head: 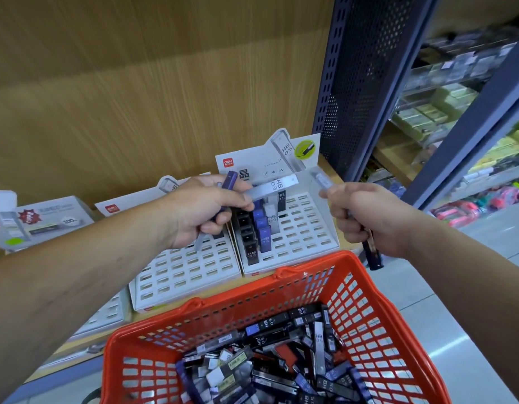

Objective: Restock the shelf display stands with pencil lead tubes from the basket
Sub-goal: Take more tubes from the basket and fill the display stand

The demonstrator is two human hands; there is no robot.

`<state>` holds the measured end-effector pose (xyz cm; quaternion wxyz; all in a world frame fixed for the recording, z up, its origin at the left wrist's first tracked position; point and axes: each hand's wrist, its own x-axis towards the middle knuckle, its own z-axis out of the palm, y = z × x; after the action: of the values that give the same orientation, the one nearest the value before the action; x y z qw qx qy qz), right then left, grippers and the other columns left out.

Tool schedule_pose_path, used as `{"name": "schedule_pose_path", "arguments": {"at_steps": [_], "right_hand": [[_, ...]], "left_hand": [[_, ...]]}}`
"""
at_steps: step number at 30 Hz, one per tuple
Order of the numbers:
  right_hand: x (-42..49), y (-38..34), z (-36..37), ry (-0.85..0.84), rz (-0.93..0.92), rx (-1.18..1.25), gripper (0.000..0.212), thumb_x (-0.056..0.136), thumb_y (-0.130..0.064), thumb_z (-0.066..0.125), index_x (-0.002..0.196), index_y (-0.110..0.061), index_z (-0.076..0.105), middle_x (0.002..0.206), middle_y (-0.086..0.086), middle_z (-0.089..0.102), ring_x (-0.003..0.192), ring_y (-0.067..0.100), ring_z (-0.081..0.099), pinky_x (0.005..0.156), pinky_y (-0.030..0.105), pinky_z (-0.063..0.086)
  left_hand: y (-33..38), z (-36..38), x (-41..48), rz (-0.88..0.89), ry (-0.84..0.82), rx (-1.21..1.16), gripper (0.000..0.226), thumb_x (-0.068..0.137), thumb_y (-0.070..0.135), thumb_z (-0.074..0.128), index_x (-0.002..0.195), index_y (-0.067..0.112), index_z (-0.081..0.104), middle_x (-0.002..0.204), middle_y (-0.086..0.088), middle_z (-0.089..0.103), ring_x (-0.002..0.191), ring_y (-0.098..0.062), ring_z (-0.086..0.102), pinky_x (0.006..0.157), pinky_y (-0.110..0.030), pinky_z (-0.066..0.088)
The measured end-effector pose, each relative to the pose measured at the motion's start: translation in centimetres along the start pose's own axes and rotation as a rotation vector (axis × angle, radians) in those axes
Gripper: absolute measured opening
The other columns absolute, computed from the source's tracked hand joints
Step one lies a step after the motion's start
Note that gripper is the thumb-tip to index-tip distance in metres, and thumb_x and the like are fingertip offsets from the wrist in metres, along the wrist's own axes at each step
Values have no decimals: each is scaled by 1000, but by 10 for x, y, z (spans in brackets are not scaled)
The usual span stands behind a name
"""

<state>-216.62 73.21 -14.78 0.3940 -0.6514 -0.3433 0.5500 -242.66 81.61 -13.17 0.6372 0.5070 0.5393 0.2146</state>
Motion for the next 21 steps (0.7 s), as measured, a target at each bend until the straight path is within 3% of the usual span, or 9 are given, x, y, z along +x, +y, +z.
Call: {"name": "schedule_pose_path", "arguments": {"at_steps": [2,4,6,7,11,14,17,19,21], "right_hand": [[-3,-2,3,-16,-13,81,36,100,-38,66,116,-6,68,67,-1,27,56,15,18,48,29,14],[-6,-7,13,-83,-48,102,22,95,-40,72,89,-19,76,72,2,19,62,19,12,51,32,11],[-5,-7,21,-129,-86,129,37,96,-32,73,59,-29,71,66,-1,20,61,18,11,50,31,11],[-2,-7,23,-123,-103,139,41,97,-28,72,56,-29,69,62,-3,22,57,16,13,49,29,12],[2,-13,21,4,-195,96,26,99,-19,69,74,-23,68,55,-4,29,44,12,22,43,23,19],[3,-13,12,109,-349,-192,13,99,-18,69,87,-18,75,48,-13,39,38,4,32,39,17,29],[4,-4,15,86,-417,-454,24,97,-23,72,74,-20,69,52,-11,39,45,6,33,45,18,32],[8,4,22,49,-416,-521,28,98,-24,71,72,-15,64,55,-6,38,47,10,33,46,22,32],[13,9,30,37,-403,-590,26,98,-25,71,76,-14,64,55,-4,39,46,11,34,47,24,34]], "left_hand": [[-2,3,-2,-1,-37,55,23,92,1,69,114,8,65,98,-13,78,44,-10,34,36,-18,19],[-3,9,-4,3,-54,89,23,91,3,72,113,7,65,101,-15,78,42,-9,32,38,-17,19],[-4,16,-6,5,-65,105,23,91,4,73,113,5,66,100,-17,78,42,-10,31,39,-17,18],[-3,19,-6,8,-70,109,22,92,6,73,113,3,66,99,-17,78,43,-10,31,39,-17,19],[-1,22,-5,2,-11,74,22,102,24,63,107,3,63,99,-22,76,43,-11,36,35,-18,22],[2,16,-5,-24,11,1,34,106,38,55,105,4,58,81,-20,72,47,-17,49,36,-22,34],[6,13,-12,-66,-52,-2,46,105,53,45,101,10,57,81,-19,71,60,-27,65,52,-36,55],[8,11,-16,-94,-93,1,52,103,61,40,99,12,58,87,-22,74,73,-35,74,64,-47,61],[9,10,-18,-116,-123,-2,53,102,65,38,99,15,57,86,-21,73,73,-37,75,65,-48,62]]}}
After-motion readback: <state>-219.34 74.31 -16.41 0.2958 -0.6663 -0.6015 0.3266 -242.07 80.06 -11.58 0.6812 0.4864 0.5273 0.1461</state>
